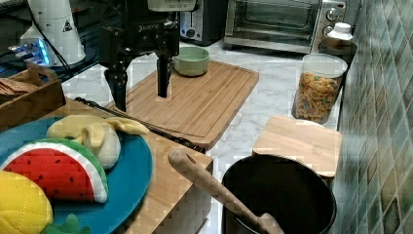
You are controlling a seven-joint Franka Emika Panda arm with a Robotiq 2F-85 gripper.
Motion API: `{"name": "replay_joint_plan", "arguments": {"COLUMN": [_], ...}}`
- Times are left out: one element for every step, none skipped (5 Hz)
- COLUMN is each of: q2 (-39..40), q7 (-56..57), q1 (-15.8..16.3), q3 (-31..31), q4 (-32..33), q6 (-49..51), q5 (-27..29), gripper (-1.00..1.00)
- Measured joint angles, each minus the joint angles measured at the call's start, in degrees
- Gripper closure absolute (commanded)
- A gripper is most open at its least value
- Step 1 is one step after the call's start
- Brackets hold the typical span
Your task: Open the drawer.
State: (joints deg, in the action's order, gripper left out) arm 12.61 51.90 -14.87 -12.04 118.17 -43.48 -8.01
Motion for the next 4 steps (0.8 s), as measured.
{"name": "replay_joint_plan", "arguments": {"q2": [0.19,0.22,0.23,0.5], "q7": [0.0,0.0,0.0,0.0], "q1": [0.03,-0.03,0.41,0.28], "q3": [0.02,0.68,0.68,0.41], "q4": [0.78,2.13,3.8,6.6], "q6": [-0.2,-0.03,-1.71,-11.5], "q5": [0.0,2.57,2.82,1.08], "gripper": [-1.0,-1.0,-1.0,-1.0]}}
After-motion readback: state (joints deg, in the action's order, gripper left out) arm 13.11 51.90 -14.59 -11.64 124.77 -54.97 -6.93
